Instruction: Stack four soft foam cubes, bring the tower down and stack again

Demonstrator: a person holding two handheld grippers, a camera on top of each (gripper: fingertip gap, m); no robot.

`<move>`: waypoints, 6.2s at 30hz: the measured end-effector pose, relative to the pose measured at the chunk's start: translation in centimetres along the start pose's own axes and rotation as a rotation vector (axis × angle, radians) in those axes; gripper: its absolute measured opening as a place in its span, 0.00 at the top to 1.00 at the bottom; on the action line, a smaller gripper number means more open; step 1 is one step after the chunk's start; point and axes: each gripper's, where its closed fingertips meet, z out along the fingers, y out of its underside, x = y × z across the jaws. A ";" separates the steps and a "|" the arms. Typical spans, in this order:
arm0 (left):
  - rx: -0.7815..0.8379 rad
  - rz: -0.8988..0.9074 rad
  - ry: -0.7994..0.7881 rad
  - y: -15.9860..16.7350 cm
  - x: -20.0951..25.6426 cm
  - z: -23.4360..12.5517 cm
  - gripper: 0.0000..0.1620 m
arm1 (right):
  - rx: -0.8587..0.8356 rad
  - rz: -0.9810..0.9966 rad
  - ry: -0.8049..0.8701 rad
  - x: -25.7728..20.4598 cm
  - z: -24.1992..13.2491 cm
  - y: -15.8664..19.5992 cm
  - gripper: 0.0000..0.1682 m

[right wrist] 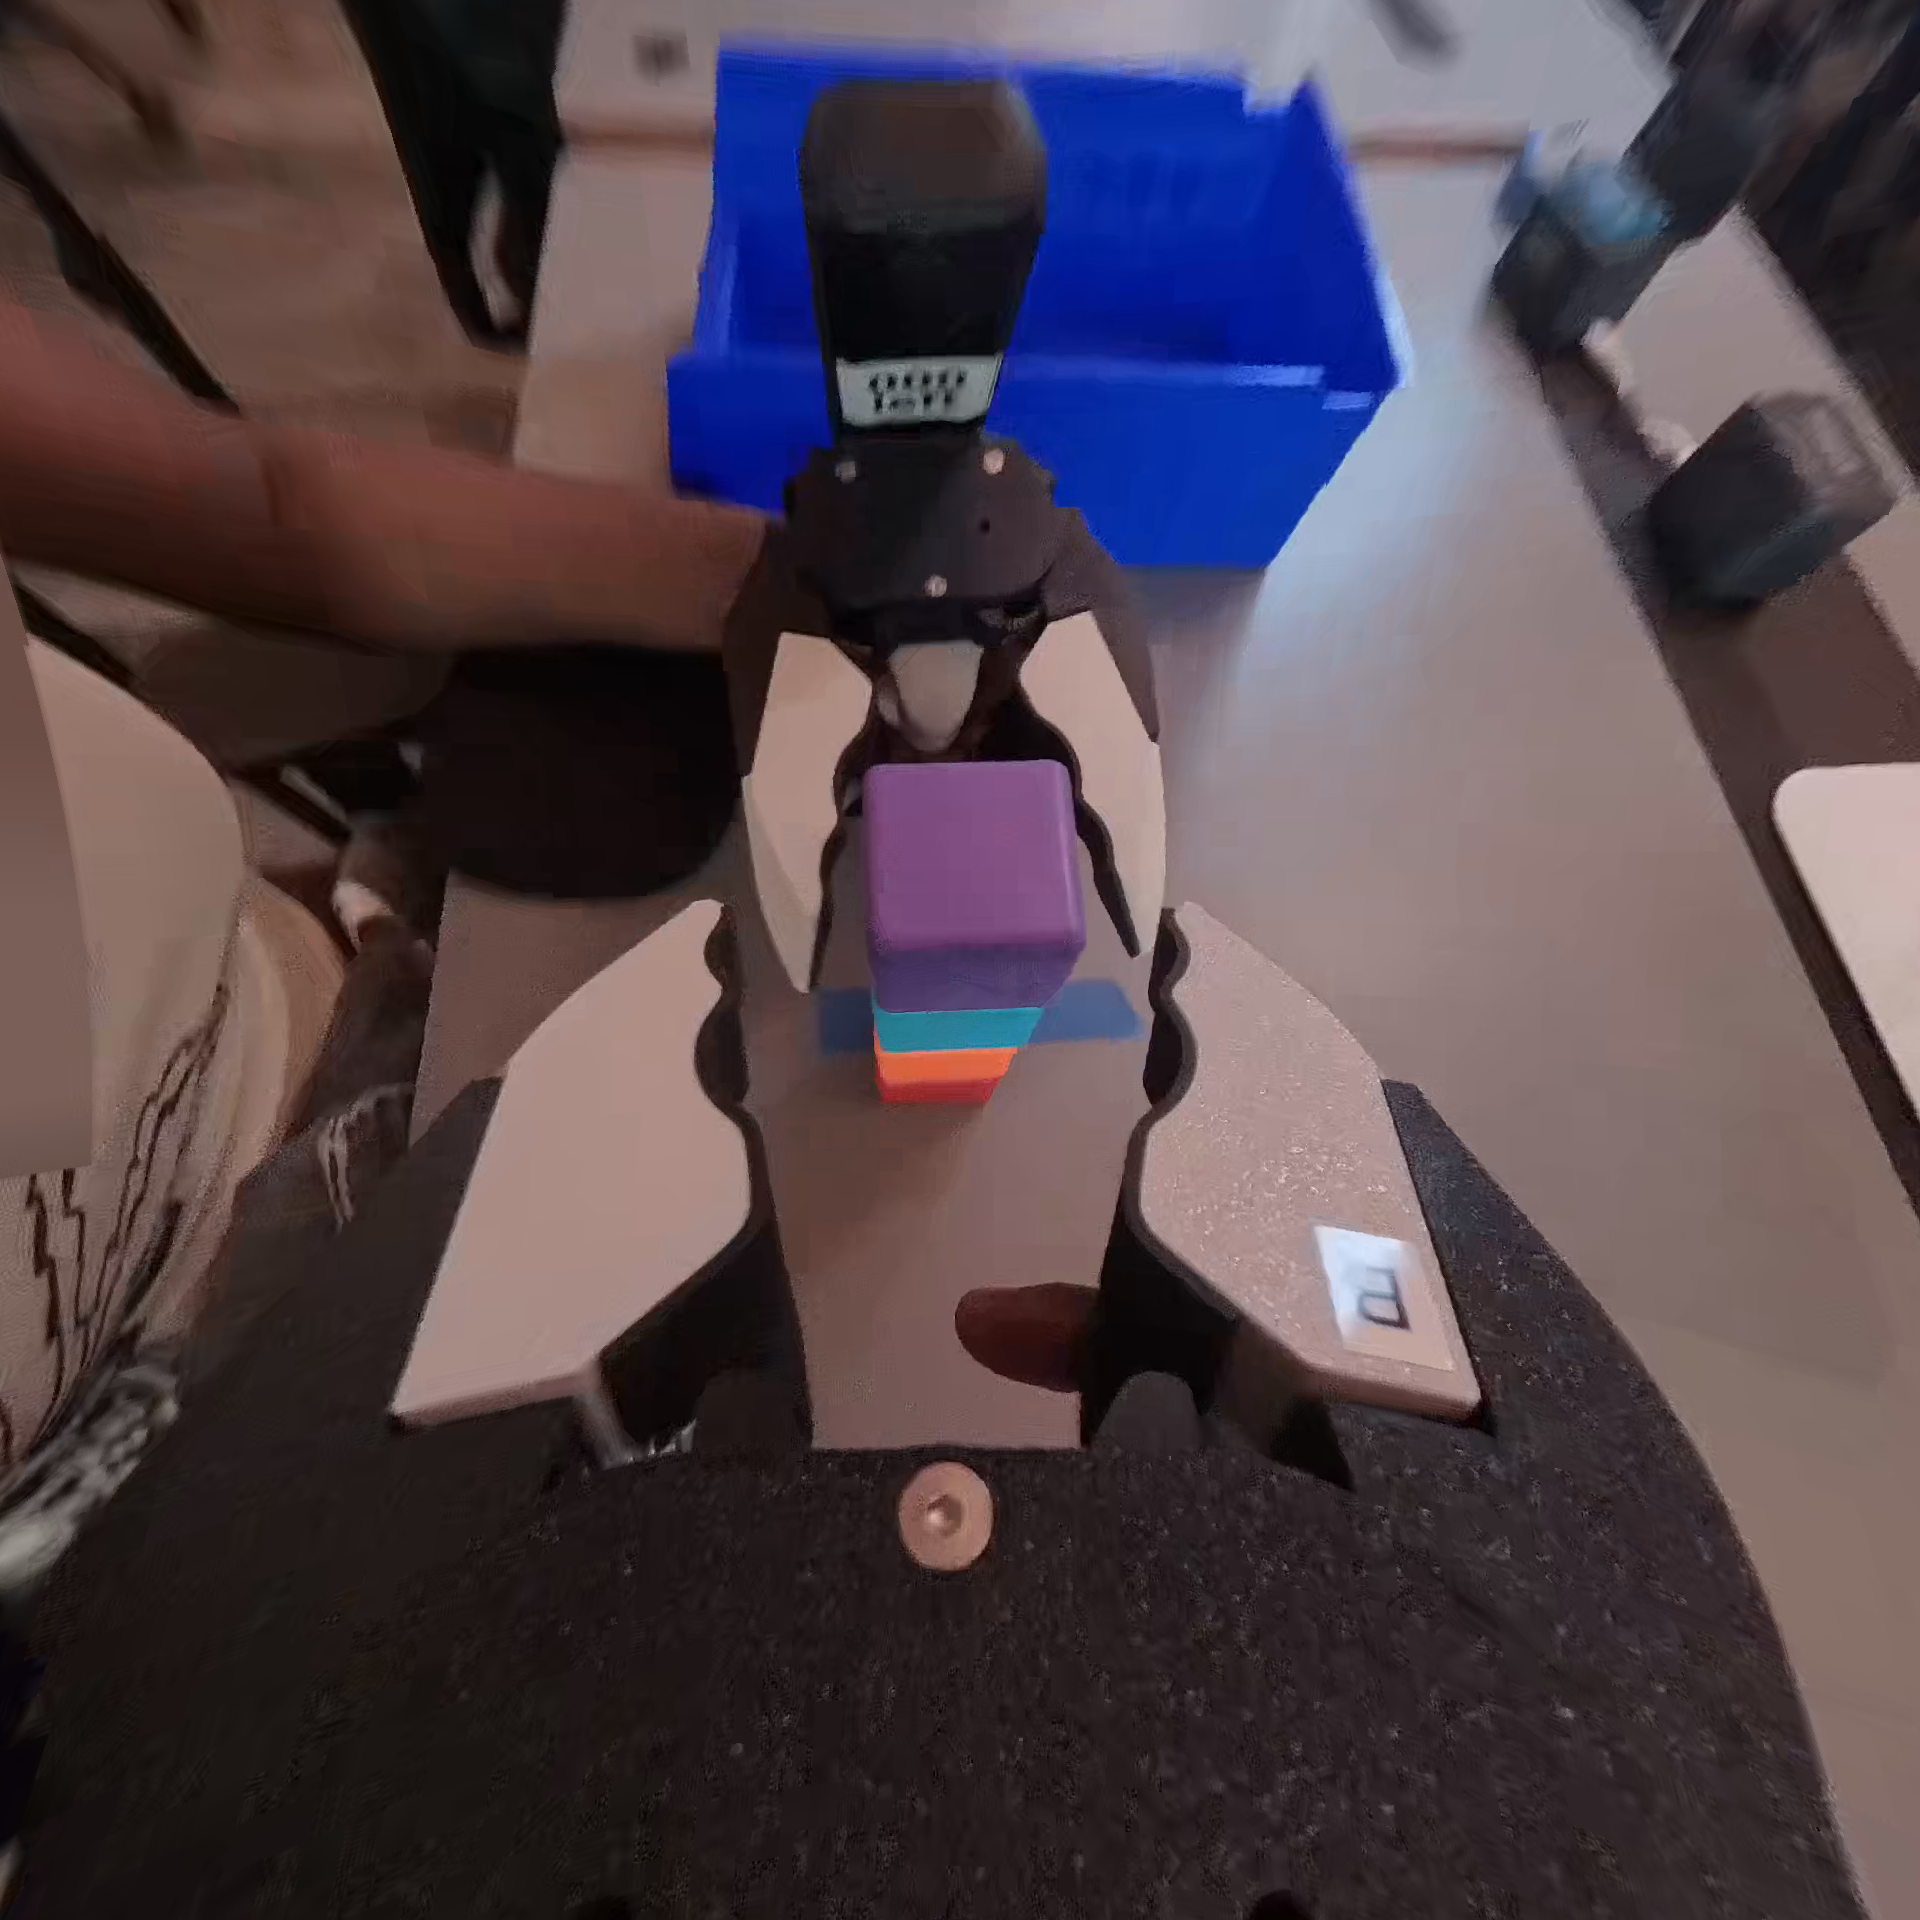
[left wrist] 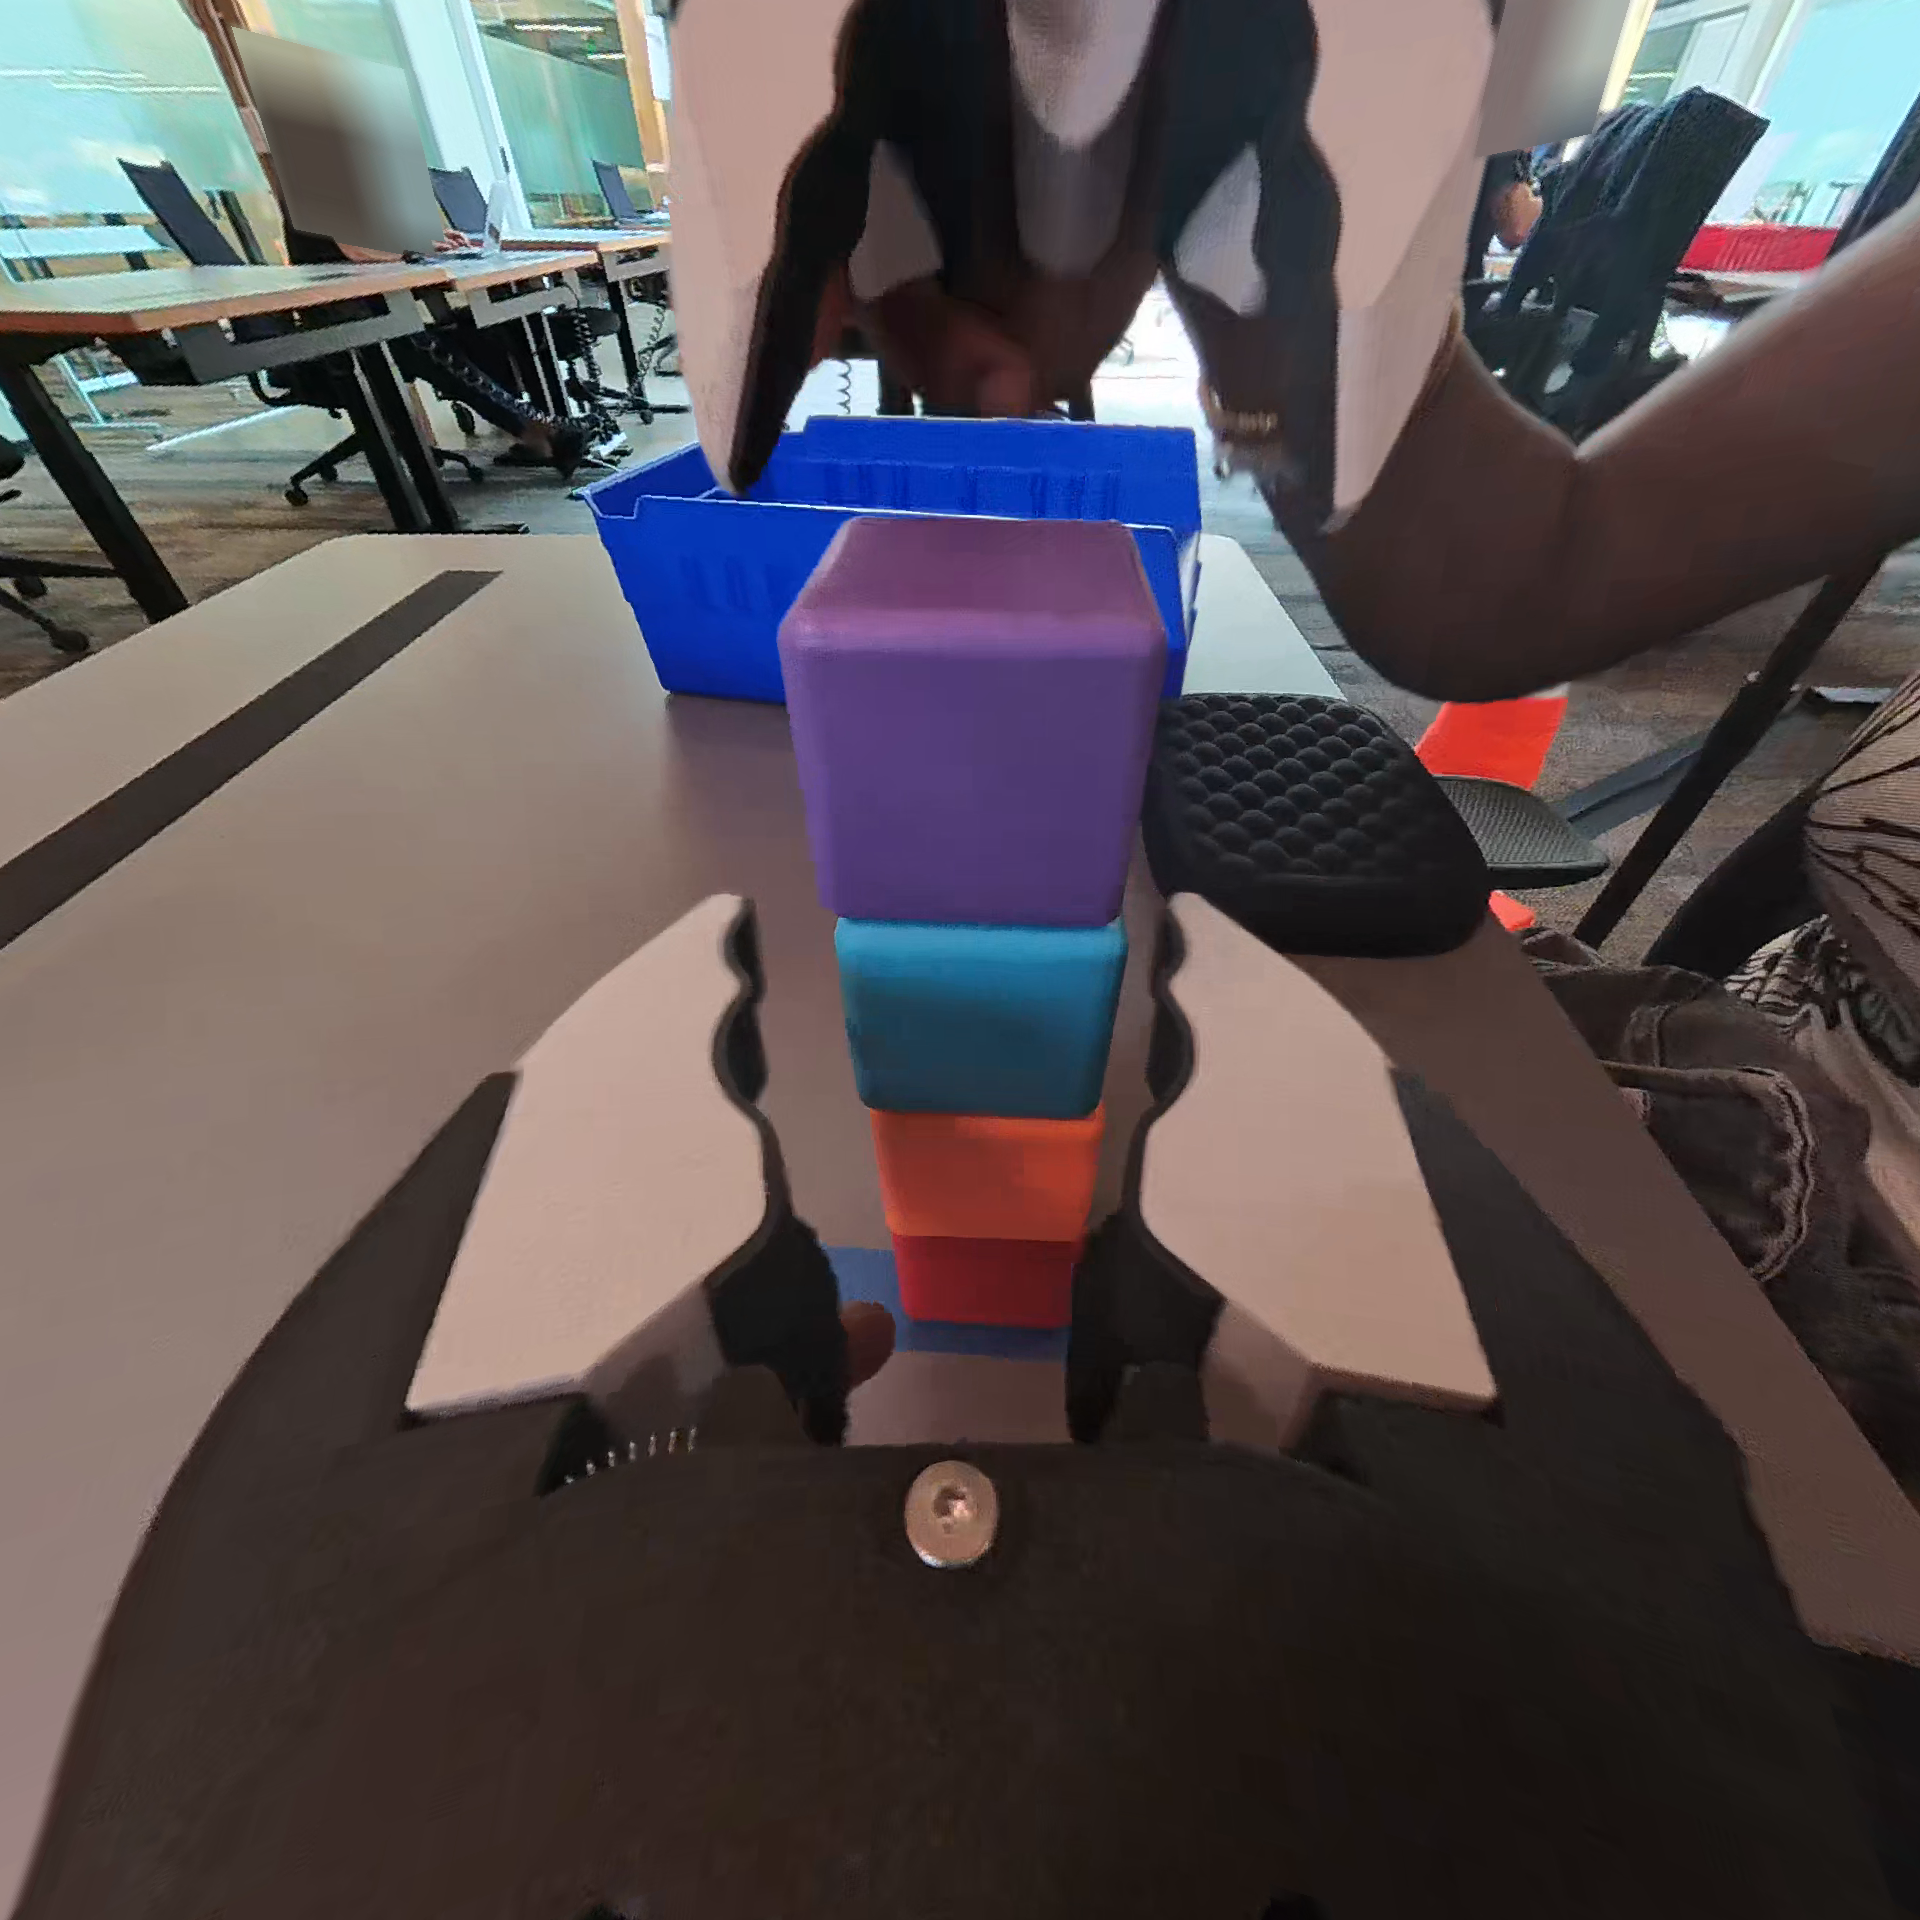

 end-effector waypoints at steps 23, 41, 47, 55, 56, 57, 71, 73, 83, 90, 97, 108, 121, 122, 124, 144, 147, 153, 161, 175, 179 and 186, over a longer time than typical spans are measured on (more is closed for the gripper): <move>-0.084 0.015 -0.033 0.4 -0.1 0.2 0.69 | -0.123 0.235 0.587 10.5 -11.5 3.1 0.72; -0.068 0.016 -0.012 0.4 0.1 0.2 0.69 | -0.550 1.091 0.889 16.2 -18.1 35.3 0.71; -0.081 0.026 -0.038 0.6 -0.2 0.3 0.48 | -0.471 1.058 0.974 16.2 -19.9 32.3 0.58; -0.250 -0.009 0.021 4.5 0.2 1.5 0.46 | -0.070 0.403 0.713 13.6 -15.6 9.2 0.61; -0.265 -0.009 0.020 4.9 0.2 1.8 0.46 | 0.012 0.310 0.563 11.8 -12.9 5.5 0.63; -0.270 -0.012 0.022 5.1 0.2 2.0 0.47 | 0.078 0.240 0.403 9.6 -10.2 2.4 0.64; -0.301 0.003 0.065 5.6 1.0 2.3 0.65 | -0.436 -0.074 -0.108 -0.2 6.0 5.1 0.71; -0.313 -0.005 0.066 5.6 1.0 2.4 0.65 | -0.434 -0.085 -0.093 -0.2 5.9 5.1 0.71; -0.331 0.005 0.059 5.6 1.1 2.5 0.65 | -0.112 0.174 0.544 7.8 -9.1 1.5 0.71; -0.343 0.006 0.056 5.7 1.1 2.5 0.65 | -0.241 0.822 1.059 11.0 -24.4 21.3 0.71; -0.330 0.005 0.058 5.6 1.0 2.6 0.65 | -0.368 1.197 1.013 8.5 -23.3 35.9 0.71; -0.324 0.011 0.051 5.6 0.9 2.4 0.62 | -0.380 1.170 0.979 8.1 -21.7 36.5 0.43; -0.543 0.010 0.094 10.1 1.2 2.1 0.60 | -0.142 -0.001 0.105 1.0 -1.8 5.0 0.51; -0.544 0.006 0.093 10.1 1.2 2.0 0.68 | -0.192 -0.022 0.059 0.5 0.1 5.2 0.51; -0.544 0.002 0.084 10.1 1.1 2.1 0.69 | -0.283 -0.049 0.005 0.0 3.2 6.1 0.54; -0.566 0.004 0.074 10.1 1.2 2.0 0.69 | -0.114 0.108 0.473 4.2 -8.2 5.0 0.71; -0.566 0.005 0.079 10.1 1.2 2.0 0.69 | -0.150 0.334 0.754 5.8 -16.0 9.6 0.71; -0.564 0.007 0.085 10.2 1.3 2.0 0.69 | -0.294 0.744 0.973 5.4 -21.6 23.2 0.71; -0.558 0.005 0.084 10.1 1.3 2.0 0.69 | -0.426 0.918 0.826 4.2 -16.2 32.2 0.70; -0.552 0.000 0.105 10.1 1.5 1.8 0.57 | 0.014 0.510 0.905 6.2 -18.5 15.0 0.59; -0.496 -0.024 0.073 9.1 0.7 1.0 0.36 | -0.020 0.139 0.413 1.6 -7.7 7.5 0.59; -0.172 -0.057 -0.021 3.2 -1.5 -1.0 0.24 | -0.328 -0.019 0.037 -0.5 6.3 9.5 0.59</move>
